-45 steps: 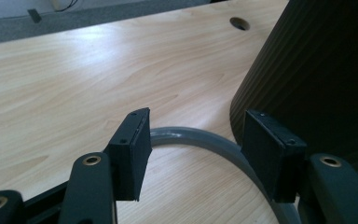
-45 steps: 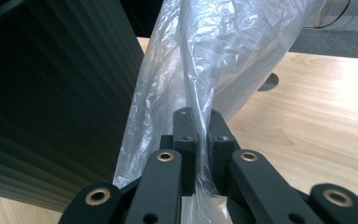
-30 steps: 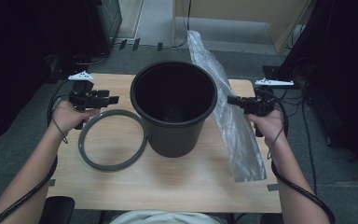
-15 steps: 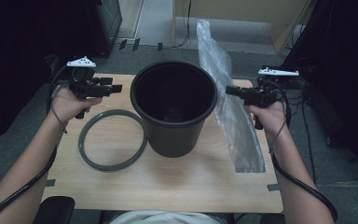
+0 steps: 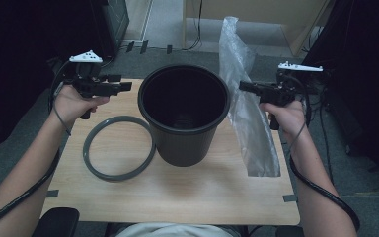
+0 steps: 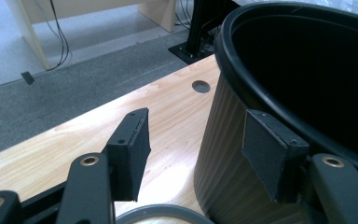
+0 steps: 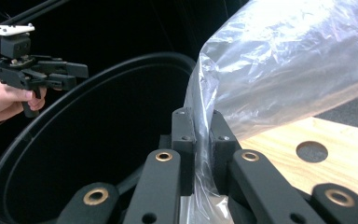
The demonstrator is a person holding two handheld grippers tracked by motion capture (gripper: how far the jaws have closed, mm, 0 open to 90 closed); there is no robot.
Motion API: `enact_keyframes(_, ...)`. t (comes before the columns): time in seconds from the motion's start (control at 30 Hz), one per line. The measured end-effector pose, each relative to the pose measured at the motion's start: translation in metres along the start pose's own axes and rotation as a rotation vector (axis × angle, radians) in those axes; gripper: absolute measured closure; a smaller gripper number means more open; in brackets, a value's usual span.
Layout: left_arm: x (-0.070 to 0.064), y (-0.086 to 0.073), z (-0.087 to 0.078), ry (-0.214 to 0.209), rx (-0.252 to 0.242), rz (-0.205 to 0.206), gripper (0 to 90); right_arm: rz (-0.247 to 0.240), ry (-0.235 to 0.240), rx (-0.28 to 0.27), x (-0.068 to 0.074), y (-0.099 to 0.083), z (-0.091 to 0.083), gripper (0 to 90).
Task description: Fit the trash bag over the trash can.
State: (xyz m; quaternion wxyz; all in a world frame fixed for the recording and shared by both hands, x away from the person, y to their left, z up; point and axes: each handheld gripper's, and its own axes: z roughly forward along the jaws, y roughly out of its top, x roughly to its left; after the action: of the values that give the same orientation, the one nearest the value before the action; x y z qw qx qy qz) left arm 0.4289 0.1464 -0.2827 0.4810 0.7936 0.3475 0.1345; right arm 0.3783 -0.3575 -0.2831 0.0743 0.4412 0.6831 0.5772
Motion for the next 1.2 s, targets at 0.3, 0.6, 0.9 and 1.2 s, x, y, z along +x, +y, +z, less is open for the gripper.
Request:
enact_keyframes(0.3,-0.010,0.013,-0.002,-0.009,-0.016,0.029,40.8,-0.001,0.021,-0.058,0.008,0.018,-0.006,85.5)
enact_keyframes(0.6,-0.019,0.022,0.000,-0.026,-0.026,0.051,40.8,-0.004,0.050,-0.138,0.020,0.041,-0.016,85.5)
enact_keyframes(0.9,-0.032,0.033,0.006,-0.050,-0.027,0.073,41.0,-0.013,0.063,-0.158,0.030,0.054,-0.012,85.5)
enact_keyframes(1.2,-0.047,0.042,0.017,-0.082,-0.029,0.100,41.0,-0.043,0.088,-0.142,0.046,0.067,0.003,85.5)
